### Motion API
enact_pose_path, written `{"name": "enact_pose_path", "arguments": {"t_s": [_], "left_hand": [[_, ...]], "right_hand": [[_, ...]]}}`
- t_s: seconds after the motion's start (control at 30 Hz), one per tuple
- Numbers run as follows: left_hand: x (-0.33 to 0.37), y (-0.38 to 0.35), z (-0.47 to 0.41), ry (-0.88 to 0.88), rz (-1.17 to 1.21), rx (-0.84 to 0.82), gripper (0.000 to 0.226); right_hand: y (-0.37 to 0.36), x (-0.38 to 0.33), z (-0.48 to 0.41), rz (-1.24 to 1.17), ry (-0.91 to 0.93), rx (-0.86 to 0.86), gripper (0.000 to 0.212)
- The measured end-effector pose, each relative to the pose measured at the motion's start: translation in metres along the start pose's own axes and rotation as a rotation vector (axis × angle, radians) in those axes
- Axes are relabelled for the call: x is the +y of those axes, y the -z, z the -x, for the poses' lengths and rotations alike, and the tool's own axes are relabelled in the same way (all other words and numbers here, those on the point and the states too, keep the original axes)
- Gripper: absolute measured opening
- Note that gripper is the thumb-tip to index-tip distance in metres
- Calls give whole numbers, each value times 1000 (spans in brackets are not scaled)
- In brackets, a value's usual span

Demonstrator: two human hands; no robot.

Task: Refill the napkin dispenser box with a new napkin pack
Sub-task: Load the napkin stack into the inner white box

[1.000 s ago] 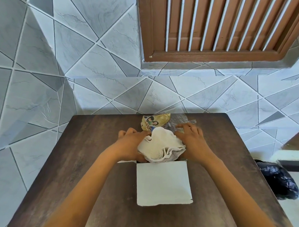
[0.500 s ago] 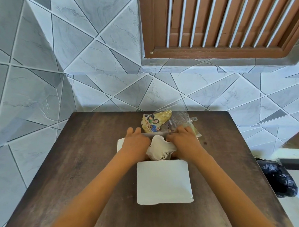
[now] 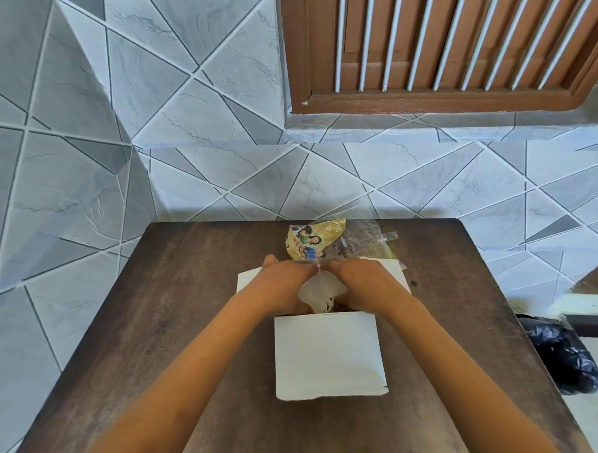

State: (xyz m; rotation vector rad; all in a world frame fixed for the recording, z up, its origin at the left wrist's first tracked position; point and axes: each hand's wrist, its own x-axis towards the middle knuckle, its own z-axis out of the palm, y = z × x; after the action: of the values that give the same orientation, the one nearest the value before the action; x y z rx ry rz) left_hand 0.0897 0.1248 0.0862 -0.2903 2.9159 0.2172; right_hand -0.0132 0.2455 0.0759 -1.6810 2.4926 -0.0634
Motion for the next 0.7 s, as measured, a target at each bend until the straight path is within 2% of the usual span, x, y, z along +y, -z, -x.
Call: {"name": "enact_pose_path", "arguments": {"t_s": [0.23,0.33,0.43,0.5,0.6,0.7], "left_hand": [[-7,-2,-12,47,7,-6,43],[-3,-6,-14,30,-72,16,39],[-3,-11,-13,17,-110,69,41],[-7,-12,-8,14,-34,133,40],[-18,-9,2,51,217,255,39],[-33,-2,12,122,269,336,37]], "right_hand": [[5,1,-5,-7,19,-51,38],[1,0,-6,21,27,-54,30],[-3,-2,-5,31,-7,-16,32],[-4,-1,-4,-8,-22,-8,40],[-5,2,1,-51,-47,-3,50],[2,10,11,-96,-78,94,50]]}}
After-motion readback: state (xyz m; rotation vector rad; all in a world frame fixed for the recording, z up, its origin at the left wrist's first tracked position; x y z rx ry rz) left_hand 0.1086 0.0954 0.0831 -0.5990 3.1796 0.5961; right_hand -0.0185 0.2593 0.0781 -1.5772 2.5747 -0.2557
